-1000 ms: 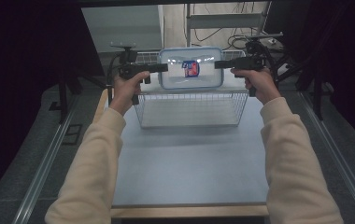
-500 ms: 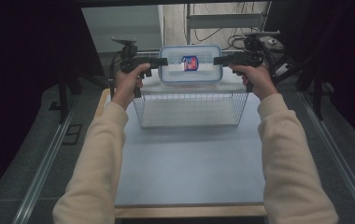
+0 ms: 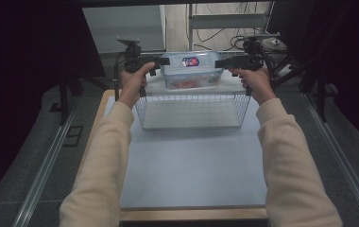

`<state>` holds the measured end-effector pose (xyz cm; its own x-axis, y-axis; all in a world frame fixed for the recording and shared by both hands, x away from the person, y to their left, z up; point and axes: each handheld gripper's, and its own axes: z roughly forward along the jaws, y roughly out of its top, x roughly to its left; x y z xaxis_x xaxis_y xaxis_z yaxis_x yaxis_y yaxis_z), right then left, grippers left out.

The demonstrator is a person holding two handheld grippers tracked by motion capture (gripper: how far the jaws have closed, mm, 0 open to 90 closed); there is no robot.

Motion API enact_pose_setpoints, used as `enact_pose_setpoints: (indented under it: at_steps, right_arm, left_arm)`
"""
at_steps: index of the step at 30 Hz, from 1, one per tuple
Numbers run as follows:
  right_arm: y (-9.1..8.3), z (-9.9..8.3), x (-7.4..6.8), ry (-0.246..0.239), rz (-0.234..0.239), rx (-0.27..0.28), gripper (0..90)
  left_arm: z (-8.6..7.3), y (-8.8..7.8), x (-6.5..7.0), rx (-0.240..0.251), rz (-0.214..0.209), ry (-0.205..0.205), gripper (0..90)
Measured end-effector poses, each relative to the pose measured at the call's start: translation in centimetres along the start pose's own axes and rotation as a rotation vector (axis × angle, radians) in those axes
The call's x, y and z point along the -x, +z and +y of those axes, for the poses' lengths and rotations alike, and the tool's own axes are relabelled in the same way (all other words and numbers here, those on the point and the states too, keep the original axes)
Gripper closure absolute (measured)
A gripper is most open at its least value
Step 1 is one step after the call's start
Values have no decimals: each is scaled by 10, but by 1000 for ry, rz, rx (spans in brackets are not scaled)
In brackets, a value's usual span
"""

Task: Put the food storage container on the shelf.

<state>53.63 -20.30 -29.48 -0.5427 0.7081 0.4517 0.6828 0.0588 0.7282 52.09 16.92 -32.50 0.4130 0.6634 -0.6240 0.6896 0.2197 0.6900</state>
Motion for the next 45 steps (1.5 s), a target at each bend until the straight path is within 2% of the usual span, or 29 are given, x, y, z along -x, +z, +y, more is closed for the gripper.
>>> enact_pose_setpoints:
  at_steps: [8,12,14,18,22,24,29,32,35,40,42,45]
  right_arm:
    - [-19,-10,-9,-78,8,44,400]
    - [-32,-21,-11,-115,26,67,376]
    - [-39,-29,-12,-138,32,72,363]
    - [-51,-47,-12,-180,46,75,349]
    - [-60,-66,-13,-213,54,71,336]
    - [-66,-76,-14,-225,66,77,334]
    - [-74,-106,-16,-259,85,67,325]
    - [-78,-128,-16,-271,104,58,321]
    - [-81,-149,-16,-280,118,48,318]
    - [-83,-188,-13,-286,128,29,309]
    - [-82,-201,-11,-279,137,29,308]
    - [-76,-224,-6,-272,143,1,298]
  left_arm:
    - [-5,-26,18,44,20,117,296]
    - [-15,-42,23,36,29,170,284]
    - [-23,-51,26,26,45,211,272]
    - [-40,-63,31,19,42,255,269]
    - [-61,-74,37,13,22,283,269]
    - [-75,-78,42,0,38,313,267]
    - [-113,-85,46,-28,-2,330,267]
    - [-141,-87,45,-57,-3,321,268]
    - [-169,-88,41,-76,-22,301,268]
    - [-205,-87,33,-110,-10,319,267]
    - [-215,-86,30,-120,-14,320,266]
    - [-228,-84,25,-132,-18,322,265]
